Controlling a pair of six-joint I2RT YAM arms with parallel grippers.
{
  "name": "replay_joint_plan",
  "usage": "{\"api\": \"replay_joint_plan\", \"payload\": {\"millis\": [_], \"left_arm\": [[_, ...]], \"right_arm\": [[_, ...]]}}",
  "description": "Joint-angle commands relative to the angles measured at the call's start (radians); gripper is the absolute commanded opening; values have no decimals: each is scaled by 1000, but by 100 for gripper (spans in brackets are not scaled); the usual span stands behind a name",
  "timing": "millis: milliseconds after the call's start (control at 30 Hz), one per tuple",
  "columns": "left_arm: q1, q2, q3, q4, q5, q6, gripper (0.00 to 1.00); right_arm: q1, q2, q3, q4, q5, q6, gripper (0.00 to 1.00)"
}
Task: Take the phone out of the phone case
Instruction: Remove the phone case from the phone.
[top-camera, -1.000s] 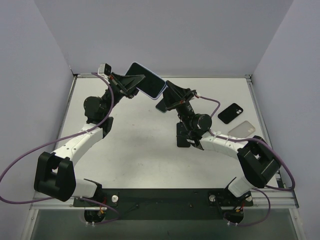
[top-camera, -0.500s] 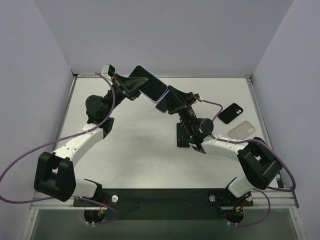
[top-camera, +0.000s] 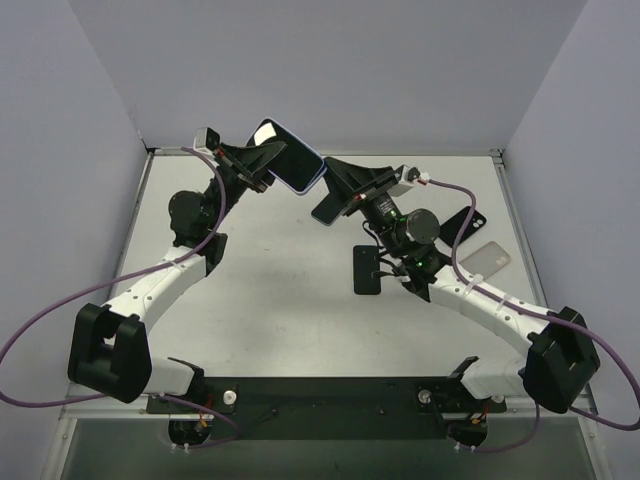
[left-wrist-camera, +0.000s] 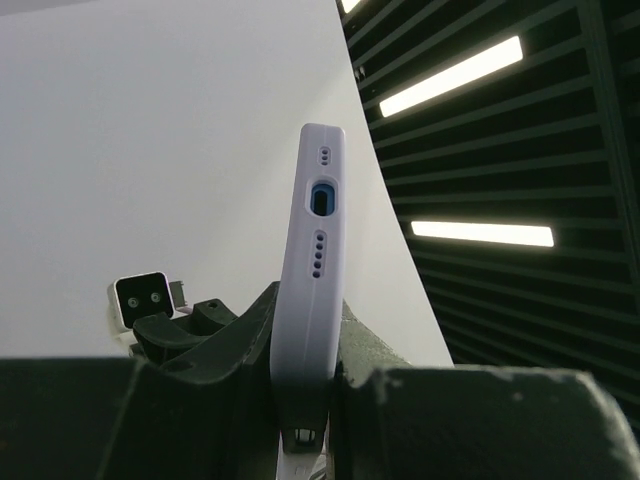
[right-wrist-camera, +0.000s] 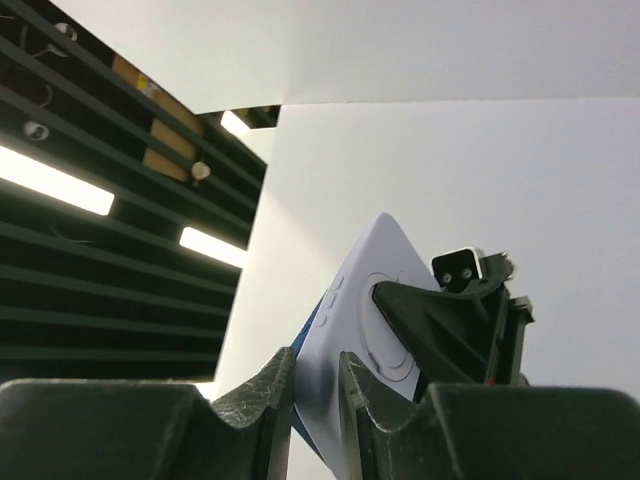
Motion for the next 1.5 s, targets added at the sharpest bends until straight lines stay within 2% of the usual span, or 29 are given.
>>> {"api": "replay_joint_plan", "payload": {"millis": [0, 100, 267, 467, 533, 567, 633, 767, 1067, 1267, 1467], "left_arm": [[-73, -64, 165, 607, -6, -145, 0], [-73, -58, 170, 610, -10, -150, 0], [-73, -52, 180, 611, -8, -153, 0], [-72, -53, 182, 604, 1, -153, 0], [-73, -53, 185, 602, 6, -153, 0], [-72, -53, 187, 599, 10, -153, 0], [-73, -53, 190, 591, 18, -153, 0], [-75, -56, 207, 536, 73, -152, 0], [-75, -58, 191, 440, 150, -138, 0], [-92, -46, 243, 293, 259, -87, 0], [-127, -24, 231, 275, 286, -64, 0]], "right_arm": [[61, 107, -39, -862, -181, -304, 0], [61, 98, -7, -997, -150, -361, 0], [61, 100, -11, -1025, -136, -388, 0], [61, 115, 66, -1164, -112, -499, 0], [61, 121, 72, -1163, -127, -517, 0], [63, 123, 72, -1148, -136, -537, 3], [58, 127, 76, -1131, -173, -549, 14], [40, 133, 84, -1042, -269, -571, 21], [-32, 138, 104, -884, -519, -556, 23], [-43, 173, 196, -959, -572, -622, 22], [-37, 231, 260, -907, -624, -600, 19]]}}
